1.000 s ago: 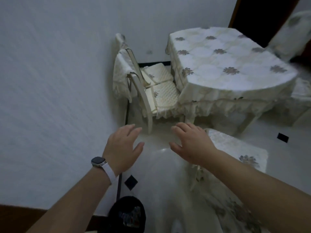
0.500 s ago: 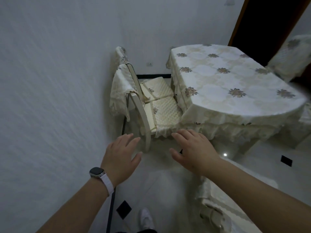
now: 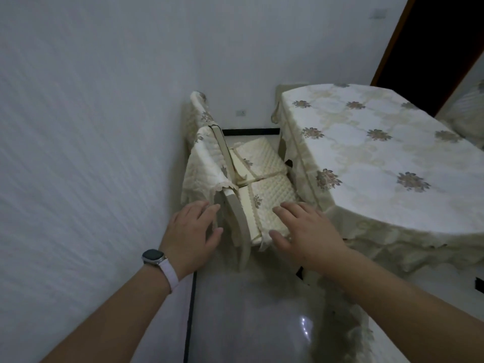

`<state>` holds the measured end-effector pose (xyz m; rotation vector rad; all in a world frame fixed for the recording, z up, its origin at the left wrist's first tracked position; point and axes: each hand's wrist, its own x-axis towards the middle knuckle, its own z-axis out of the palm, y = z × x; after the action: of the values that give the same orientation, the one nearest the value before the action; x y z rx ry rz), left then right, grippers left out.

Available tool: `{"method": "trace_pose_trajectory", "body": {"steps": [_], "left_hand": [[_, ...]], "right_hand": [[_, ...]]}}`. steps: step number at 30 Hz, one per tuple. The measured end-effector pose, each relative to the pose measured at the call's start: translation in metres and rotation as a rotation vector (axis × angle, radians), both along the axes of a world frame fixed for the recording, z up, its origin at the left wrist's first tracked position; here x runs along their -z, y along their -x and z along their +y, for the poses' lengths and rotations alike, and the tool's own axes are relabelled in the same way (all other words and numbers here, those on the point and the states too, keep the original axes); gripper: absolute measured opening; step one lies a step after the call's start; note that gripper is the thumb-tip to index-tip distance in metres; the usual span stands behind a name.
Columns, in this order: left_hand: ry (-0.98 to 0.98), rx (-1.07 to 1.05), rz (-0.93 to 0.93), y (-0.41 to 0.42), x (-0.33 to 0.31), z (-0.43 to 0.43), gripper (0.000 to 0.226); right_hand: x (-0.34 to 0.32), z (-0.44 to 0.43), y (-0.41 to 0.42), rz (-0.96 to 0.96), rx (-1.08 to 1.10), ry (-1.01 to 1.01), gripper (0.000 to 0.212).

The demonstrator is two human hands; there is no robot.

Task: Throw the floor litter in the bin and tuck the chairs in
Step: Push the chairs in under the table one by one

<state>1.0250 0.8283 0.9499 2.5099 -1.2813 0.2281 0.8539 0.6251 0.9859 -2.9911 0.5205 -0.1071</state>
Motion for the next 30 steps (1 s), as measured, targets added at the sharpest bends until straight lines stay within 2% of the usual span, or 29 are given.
{"method": "trace_pose_trajectory", "body": {"steps": [7, 13, 16, 20, 26, 30], "left_hand": [[0.007, -0.008, 0.021, -0.055, 0.008, -0.028, 0.054], [-0.021, -0.059, 0.037, -0.1, 0.019, -0.053, 0.051], [-0.078, -0.112, 0.101, -0.127, 0.025, -0.067, 0.055], [-0.121, -0.136, 0.151, -0.161, 0.034, -0.082, 0.056], [-0.015, -0.24, 0.282, -0.191, 0.043, -0.11, 0.063], [-0.042, -0.214, 0.305, -0.211, 0.047, -0.12, 0.065]], "right_hand": [[-0.001, -0.035, -0.061, 0.004, -0.048, 0.001, 0.058], [0.016, -0.065, -0.126, 0.012, -0.107, -0.074, 0.063], [0.025, -0.086, -0.161, 0.012, -0.164, -0.105, 0.074], [0.034, -0.117, -0.199, -0.017, -0.219, -0.142, 0.059], [0.047, -0.141, -0.241, -0.038, -0.252, -0.274, 0.061], [0.056, -0.141, -0.254, -0.069, -0.278, -0.345, 0.062]]}}
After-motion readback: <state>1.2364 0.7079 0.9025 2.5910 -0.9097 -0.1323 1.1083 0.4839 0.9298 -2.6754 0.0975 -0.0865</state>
